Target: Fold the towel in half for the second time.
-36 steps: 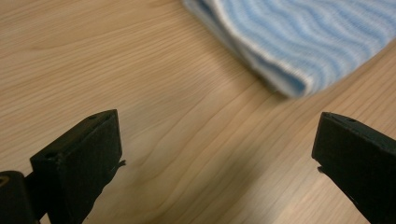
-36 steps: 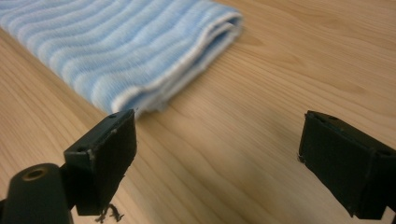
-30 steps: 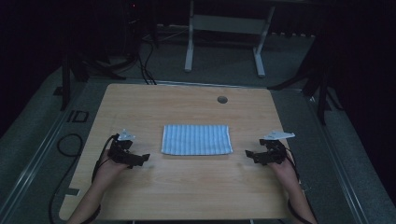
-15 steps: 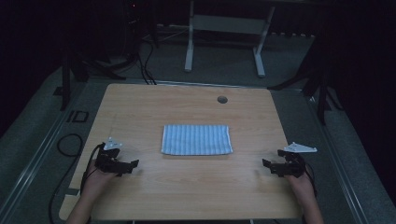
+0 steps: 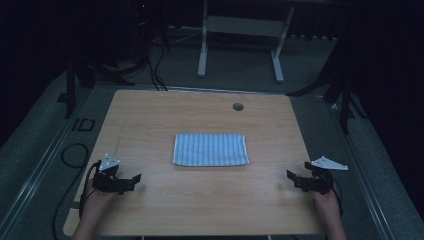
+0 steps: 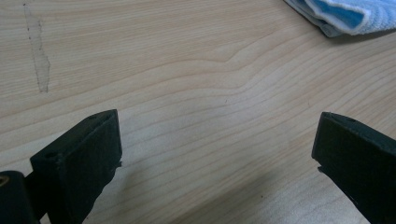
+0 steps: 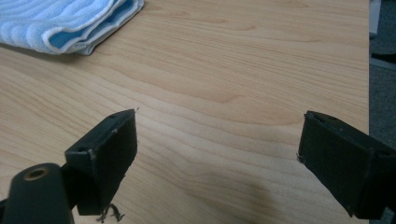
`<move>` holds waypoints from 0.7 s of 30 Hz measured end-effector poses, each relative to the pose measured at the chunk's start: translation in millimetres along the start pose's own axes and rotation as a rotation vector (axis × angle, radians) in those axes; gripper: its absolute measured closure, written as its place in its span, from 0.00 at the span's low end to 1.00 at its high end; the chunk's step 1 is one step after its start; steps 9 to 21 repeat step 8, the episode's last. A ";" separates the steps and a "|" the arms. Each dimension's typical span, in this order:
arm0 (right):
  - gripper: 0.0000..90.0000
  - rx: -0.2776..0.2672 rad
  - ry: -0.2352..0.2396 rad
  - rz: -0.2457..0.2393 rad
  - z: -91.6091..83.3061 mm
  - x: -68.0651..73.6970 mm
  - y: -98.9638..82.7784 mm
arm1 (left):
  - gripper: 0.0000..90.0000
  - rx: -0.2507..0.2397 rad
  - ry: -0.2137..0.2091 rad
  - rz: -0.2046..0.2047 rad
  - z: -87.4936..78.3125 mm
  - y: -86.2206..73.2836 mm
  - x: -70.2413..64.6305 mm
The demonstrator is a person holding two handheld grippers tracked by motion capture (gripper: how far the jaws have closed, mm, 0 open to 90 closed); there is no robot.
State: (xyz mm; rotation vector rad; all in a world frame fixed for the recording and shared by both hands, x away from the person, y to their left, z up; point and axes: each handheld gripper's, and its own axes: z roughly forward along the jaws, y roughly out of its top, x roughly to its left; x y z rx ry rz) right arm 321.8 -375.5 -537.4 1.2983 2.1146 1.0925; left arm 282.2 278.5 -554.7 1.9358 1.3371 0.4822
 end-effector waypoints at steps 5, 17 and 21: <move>0.13 0.009 -0.019 -0.011 1.7 0.2 -1.0 | 0.02 0.011 -0.005 0.002 3.0 -1.3 -1.1; 0.12 0.007 -0.020 -0.019 2.2 1.5 -1.8 | 0.02 0.017 -0.005 0.005 4.0 -1.2 -2.2; 0.12 0.007 -0.020 -0.019 2.2 1.5 -1.8 | 0.02 0.017 -0.005 0.005 4.0 -1.2 -2.2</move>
